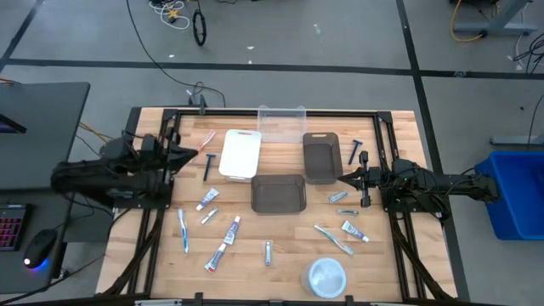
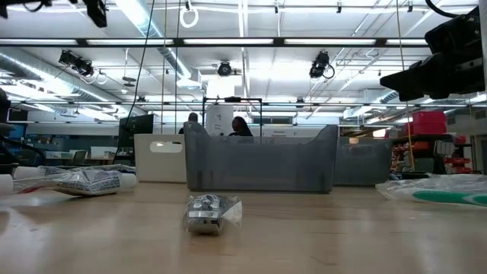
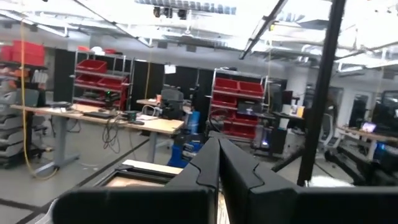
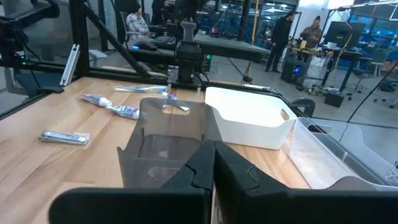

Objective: Pick & Place Travel size toiletries
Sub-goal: Put the orange toothbrush into the transparent bin

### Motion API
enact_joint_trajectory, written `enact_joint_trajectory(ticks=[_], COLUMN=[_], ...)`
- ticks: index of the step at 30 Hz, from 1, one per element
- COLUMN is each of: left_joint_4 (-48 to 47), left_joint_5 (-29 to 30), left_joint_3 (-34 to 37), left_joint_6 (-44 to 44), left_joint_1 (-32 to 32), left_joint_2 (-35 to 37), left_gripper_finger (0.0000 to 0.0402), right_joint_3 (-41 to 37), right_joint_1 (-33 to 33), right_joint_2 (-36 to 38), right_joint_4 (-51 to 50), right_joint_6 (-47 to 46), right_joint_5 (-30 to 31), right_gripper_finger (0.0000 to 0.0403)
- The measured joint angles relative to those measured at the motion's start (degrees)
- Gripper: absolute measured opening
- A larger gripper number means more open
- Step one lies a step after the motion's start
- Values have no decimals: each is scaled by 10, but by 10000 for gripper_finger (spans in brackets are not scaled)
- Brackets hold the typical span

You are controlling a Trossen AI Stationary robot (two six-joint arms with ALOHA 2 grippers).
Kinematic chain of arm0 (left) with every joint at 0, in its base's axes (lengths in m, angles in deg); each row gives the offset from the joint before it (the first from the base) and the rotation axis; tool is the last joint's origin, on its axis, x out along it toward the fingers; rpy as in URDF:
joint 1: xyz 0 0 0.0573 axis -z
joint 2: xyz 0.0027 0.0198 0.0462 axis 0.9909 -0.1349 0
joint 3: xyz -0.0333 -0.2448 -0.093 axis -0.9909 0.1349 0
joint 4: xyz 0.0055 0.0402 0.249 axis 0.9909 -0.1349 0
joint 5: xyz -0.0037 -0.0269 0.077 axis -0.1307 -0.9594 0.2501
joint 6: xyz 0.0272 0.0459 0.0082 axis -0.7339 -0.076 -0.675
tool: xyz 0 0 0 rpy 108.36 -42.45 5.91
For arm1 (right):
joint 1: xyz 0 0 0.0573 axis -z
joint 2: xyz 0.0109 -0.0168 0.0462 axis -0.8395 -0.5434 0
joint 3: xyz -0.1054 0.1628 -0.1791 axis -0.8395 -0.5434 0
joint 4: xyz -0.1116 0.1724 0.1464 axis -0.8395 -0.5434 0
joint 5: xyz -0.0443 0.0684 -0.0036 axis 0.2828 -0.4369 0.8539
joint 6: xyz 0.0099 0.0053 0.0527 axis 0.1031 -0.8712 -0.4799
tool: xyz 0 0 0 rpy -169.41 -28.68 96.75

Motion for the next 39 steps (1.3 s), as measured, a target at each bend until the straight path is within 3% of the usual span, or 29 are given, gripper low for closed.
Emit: enact_joint_trajectory(ticks=[6,12,21,26,39], left_joint_4=[-1,-14,-134,-159,-266], left_joint_5=[72,80,88,116,116], left_joint_3=[-83,-168,-274,-288,-288], left_joint_6=[20,-8,-9,-8,16], left_joint_1=[0,0,0,-11,-61], left_joint_2=[-96,-193,-305,-340,-378], left_gripper_finger=[5,13,6,19,10], right_joint_3=[0,0,0,0,0], right_joint_1=[0,0,0,0,0], right_joint_2=[0,0,0,0,0], right_joint_4=[0,0,0,0,0], right_joint_6=[0,0,0,0,0], right_joint_5=[0,0,0,0,0], right_gripper_finger=[13,13,14,14,13])
